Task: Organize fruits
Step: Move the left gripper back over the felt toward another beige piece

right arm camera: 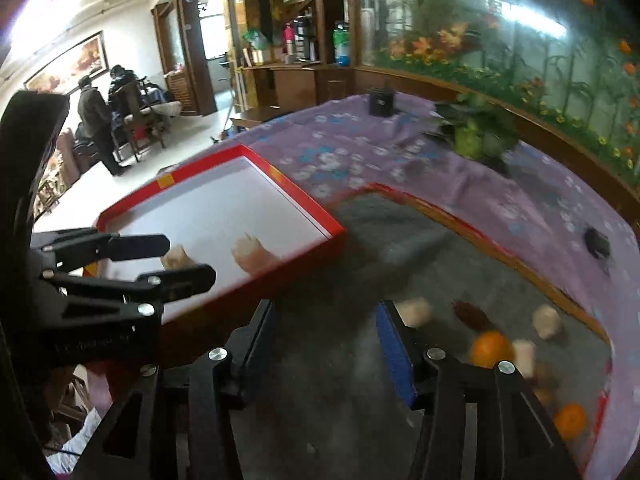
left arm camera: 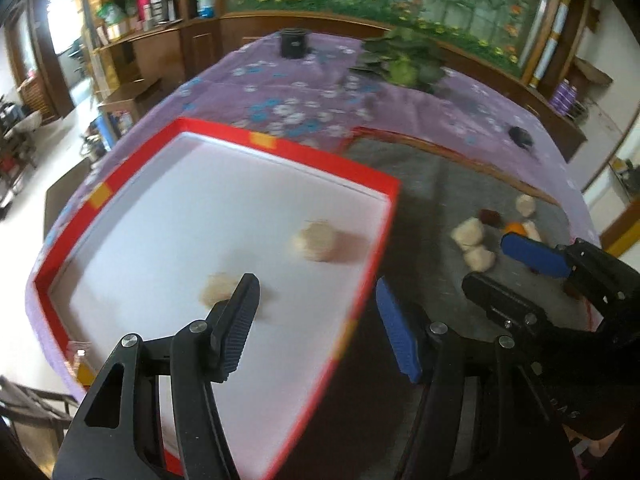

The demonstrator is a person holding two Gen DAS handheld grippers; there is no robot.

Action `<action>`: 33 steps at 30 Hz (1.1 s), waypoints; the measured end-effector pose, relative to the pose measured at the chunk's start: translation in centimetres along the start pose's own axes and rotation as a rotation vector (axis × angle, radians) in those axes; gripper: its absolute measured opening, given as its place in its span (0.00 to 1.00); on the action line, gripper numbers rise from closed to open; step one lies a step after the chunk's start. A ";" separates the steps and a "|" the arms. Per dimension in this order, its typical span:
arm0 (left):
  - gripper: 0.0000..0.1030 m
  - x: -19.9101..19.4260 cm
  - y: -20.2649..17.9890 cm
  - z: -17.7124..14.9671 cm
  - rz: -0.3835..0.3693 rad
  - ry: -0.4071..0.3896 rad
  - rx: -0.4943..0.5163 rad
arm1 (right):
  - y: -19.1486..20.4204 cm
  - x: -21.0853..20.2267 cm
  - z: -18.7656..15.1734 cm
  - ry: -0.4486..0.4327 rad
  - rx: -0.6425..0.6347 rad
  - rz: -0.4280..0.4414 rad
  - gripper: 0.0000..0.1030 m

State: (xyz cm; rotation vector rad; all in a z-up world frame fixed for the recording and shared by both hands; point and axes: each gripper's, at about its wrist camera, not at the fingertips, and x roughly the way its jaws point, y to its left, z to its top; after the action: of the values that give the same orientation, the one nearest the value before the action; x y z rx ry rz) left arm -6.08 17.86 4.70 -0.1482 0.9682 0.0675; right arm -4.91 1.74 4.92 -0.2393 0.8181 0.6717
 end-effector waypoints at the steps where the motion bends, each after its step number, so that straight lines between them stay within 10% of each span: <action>1: 0.59 0.1 -0.5 0.0 -0.009 0.002 0.007 | -0.6 -0.4 -0.6 0.007 0.011 -0.011 0.50; 24: 0.67 3.7 -9.6 1.5 -0.105 0.044 0.132 | -9.3 -4.4 -8.1 0.026 0.204 -0.089 0.59; 33: 0.67 7.6 -11.3 3.5 -0.025 0.079 0.147 | -10.0 -4.1 -8.5 0.035 0.219 -0.070 0.59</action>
State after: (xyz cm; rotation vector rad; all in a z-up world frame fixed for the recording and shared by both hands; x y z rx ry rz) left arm 2.46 7.14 1.46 -0.0280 1.0456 -0.0331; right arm -5.60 -11.63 1.74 -0.0810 0.9057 0.5087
